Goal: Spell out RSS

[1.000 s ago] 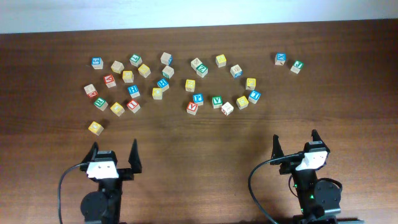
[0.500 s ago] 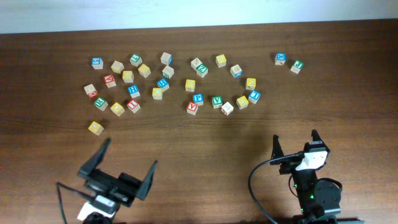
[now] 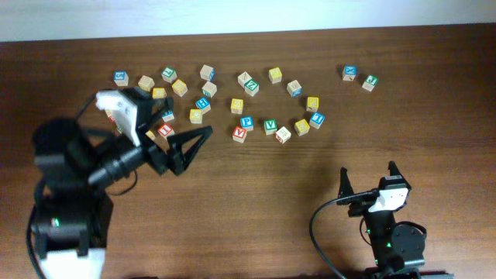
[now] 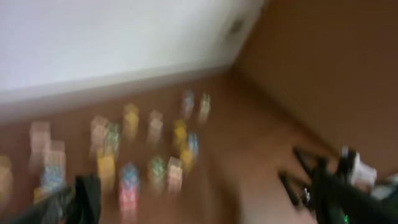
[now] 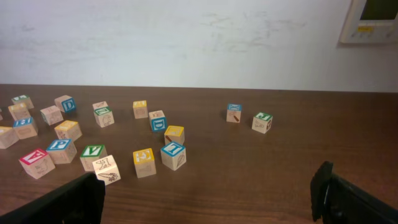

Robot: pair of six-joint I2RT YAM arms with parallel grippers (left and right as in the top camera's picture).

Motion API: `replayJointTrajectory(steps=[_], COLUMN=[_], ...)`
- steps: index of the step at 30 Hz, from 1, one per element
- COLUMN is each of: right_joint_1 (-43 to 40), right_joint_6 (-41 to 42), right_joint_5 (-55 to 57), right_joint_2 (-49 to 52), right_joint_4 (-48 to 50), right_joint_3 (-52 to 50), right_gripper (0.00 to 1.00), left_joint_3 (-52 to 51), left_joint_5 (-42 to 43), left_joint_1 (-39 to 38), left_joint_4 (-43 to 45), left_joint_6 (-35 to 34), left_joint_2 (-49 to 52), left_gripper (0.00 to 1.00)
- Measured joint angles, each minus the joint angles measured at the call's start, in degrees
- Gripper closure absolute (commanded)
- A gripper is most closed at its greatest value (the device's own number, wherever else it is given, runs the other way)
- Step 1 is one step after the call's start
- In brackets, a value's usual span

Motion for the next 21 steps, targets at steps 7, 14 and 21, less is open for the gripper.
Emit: replayJointTrajectory(steps=[7,14,21], right_joint_1=[0.0,0.0,0.0], right_joint_6=[0.0,0.0,0.0], right_joint_5=[0.0,0.0,0.0], right_joint_2=[0.0,0.0,0.0], right_joint_4=[0.0,0.0,0.0], right_joint_3=[0.0,0.0,0.0], right_gripper=[0.02,0.02,0.02], left_joint_3=[16.9,29.0,29.0], left_joint_5=[-17.8,-43.2,-45.7], left_joint_1=[-0.3,-12.0,-4.0], left_joint_4=[-26.9,-38.0,-38.4], left_joint_6=[1.8,-0.9,-3.9], left_joint_2=[24.0,35.3,39.6], left_gripper=[0.01,0.01,0.01])
